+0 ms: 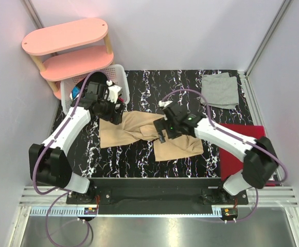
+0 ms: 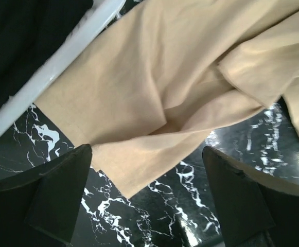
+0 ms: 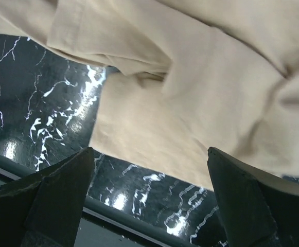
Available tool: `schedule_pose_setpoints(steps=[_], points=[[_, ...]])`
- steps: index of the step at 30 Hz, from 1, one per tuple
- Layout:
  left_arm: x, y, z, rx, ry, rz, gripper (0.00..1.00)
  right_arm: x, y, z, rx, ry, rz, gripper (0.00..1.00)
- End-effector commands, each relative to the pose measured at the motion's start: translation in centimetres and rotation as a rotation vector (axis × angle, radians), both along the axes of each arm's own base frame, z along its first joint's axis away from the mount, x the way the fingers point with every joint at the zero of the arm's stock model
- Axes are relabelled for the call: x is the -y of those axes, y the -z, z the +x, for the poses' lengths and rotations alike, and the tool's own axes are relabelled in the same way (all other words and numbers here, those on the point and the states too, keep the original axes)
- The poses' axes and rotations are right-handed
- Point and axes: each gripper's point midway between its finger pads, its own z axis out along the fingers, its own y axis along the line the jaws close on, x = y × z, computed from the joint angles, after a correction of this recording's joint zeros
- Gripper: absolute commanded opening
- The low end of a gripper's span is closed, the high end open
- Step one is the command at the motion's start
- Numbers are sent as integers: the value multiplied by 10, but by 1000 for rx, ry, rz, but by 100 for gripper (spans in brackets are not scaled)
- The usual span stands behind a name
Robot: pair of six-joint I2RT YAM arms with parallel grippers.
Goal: Fold and stack the t-shirts
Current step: Flatten the tshirt out
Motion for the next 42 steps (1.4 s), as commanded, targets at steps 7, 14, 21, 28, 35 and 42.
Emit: schedule_pose_setpoints(steps=[7, 14, 21, 28, 35, 42], points=[[-24, 28, 19, 72, -53, 4, 85, -77, -4, 38, 91, -102, 85, 100], [-33, 58, 14, 44, -71, 34, 78, -106, 15, 55, 71, -149, 89, 99], [-37, 76, 13, 8, -87, 52, 75, -129, 38, 59, 43, -184, 75, 91], [-42, 83, 8, 12, -94, 60, 75, -132, 58, 63, 29, -184, 39, 80], [-48, 81, 5, 50, -100, 83, 74, -136, 58, 63, 18, -183, 52, 36], [-55, 76, 5, 99, -116, 109, 73, -130, 49, 64, 45, -169, 44, 0]])
